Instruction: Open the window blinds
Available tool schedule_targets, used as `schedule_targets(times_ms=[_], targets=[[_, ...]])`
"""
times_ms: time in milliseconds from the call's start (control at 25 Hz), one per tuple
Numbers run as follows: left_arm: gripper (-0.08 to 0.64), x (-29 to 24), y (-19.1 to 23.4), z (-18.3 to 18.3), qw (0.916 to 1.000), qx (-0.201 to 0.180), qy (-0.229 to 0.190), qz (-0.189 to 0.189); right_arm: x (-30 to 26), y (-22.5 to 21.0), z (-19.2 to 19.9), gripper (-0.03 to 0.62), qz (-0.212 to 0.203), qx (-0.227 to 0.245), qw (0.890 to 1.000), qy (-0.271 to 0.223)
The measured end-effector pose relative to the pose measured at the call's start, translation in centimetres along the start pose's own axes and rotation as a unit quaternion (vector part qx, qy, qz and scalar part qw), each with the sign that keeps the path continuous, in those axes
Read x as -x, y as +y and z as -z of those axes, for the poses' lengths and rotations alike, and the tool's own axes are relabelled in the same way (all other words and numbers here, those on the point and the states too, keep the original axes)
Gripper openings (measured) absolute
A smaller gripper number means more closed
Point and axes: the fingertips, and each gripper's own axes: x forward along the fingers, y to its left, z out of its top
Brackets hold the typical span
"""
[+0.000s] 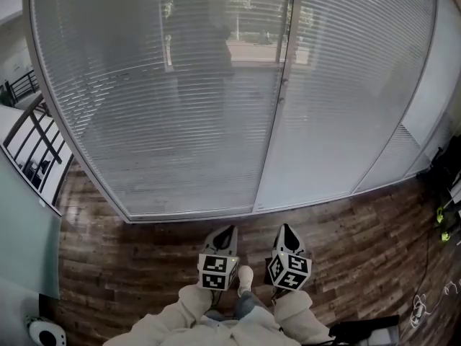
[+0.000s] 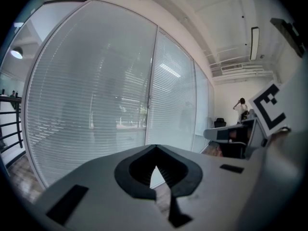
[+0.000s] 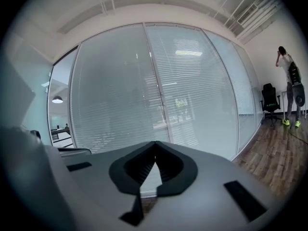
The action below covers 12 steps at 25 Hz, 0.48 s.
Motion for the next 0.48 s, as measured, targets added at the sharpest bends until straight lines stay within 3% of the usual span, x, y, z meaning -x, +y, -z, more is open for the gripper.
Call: schedule_targets(times_ms=[480], targets=[[0.0, -13.0, 5.2, -4.7, 0.9991, -0.006, 0.006, -0.04, -15.5, -2.2, -4.3, 0.014, -0.038, -0.011, 0.999, 0.01]])
